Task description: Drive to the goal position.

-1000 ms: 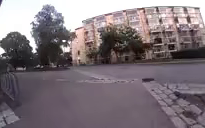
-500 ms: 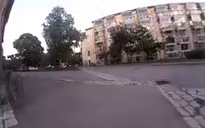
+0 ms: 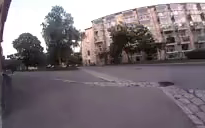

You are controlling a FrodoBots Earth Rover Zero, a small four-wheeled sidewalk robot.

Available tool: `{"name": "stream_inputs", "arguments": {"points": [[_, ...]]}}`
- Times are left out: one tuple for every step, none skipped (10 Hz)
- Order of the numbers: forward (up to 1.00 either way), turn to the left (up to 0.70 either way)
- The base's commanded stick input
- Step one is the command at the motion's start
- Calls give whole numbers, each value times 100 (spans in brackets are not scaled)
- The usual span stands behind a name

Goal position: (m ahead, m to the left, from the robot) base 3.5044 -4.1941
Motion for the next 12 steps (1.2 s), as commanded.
{"name": "stream_inputs", "arguments": {"points": [[50,49],[50,49],[50,49],[50,49],[50,49],[50,49],[50,49],[50,49],[50,49],[50,49],[50,49],[50,49]]}}
